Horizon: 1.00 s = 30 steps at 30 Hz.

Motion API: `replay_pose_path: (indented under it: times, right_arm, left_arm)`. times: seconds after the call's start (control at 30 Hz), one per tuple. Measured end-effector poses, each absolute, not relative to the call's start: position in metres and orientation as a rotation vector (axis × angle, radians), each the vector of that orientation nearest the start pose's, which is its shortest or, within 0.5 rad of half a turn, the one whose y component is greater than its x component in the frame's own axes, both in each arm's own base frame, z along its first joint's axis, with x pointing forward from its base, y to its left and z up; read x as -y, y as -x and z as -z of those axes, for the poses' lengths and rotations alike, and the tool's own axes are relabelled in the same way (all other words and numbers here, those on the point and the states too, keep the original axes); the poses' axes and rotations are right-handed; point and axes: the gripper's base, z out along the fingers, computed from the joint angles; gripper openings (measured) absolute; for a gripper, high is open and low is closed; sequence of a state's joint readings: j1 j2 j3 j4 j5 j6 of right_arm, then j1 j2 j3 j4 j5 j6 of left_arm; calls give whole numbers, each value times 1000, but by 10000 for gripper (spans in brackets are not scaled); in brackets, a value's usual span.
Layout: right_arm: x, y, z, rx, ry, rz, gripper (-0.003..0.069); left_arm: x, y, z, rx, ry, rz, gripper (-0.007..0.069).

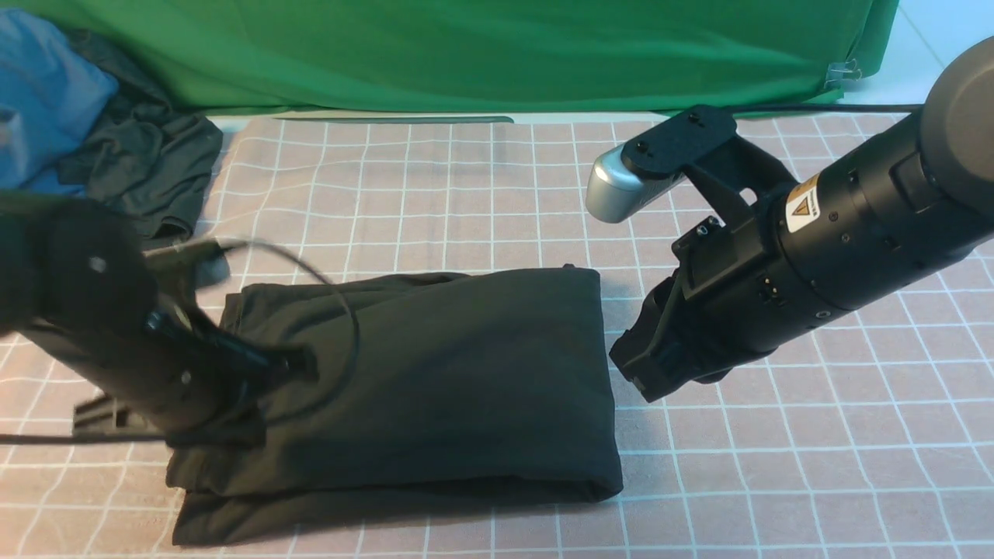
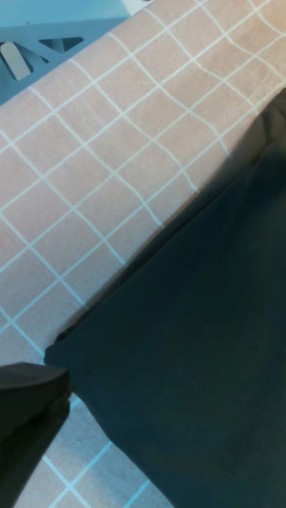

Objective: Fold a long-sleeved shirt over a pink coffee tablecloth.

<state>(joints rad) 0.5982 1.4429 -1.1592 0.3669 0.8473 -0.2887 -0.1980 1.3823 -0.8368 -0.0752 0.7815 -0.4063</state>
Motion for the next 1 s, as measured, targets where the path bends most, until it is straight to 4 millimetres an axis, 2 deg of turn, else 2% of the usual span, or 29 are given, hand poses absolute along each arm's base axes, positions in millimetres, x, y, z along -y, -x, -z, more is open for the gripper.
replay_pose_path:
  times: [0.07, 0.2, 0.3, 0.33, 0.4, 0.47, 0.5, 0.57, 0.7, 0.8, 0.87, 0.9, 1.0]
  right_arm:
    - [-189, -234, -306, -2464, 890, -560, 45]
    - [-192, -239, -298, -2513, 833, -573, 45]
    - [-200, -248, -277, -2592, 803, -567, 45]
    - [-201, -249, -275, -2598, 802, -566, 45]
    - [-207, -257, -253, -2665, 801, -549, 45]
    - [-210, -261, -239, -2709, 803, -537, 45]
    - [-212, -266, -223, -2760, 808, -521, 45]
    - [-215, -270, -203, -2818, 814, -503, 45]
    - [-217, -274, -180, -2880, 836, -460, 45]
    - [-215, -275, -178, -2887, 848, -430, 45]
    - [-214, -274, -181, -2876, 851, -420, 45]
    - [-213, -274, -189, -2848, 851, -412, 45]
    - [-205, -277, -214, -2756, 786, -429, 45]
  left_arm:
    - [55, -244, -238, -2760, 368, 264, 27]
    - [56, -246, -232, -2764, 385, 272, 27]
    - [55, -245, -206, -2843, 403, 234, 27]
    - [55, -244, -203, -2851, 405, 230, 27]
    - [52, -238, -180, -2900, 453, 203, 27]
    - [50, -235, -172, -2912, 472, 194, 27]
    - [46, -230, -163, -2923, 501, 182, 27]
    - [42, -229, -160, -2909, 525, 187, 27]
    - [40, -228, -164, -2901, 543, 194, 27]
    - [39, -225, -180, -2864, 522, 209, 27]
    - [39, -224, -190, -2830, 512, 224, 27]
    - [39, -220, -205, -2778, 499, 246, 27]
    - [37, -205, -232, -2685, 477, 288, 27]
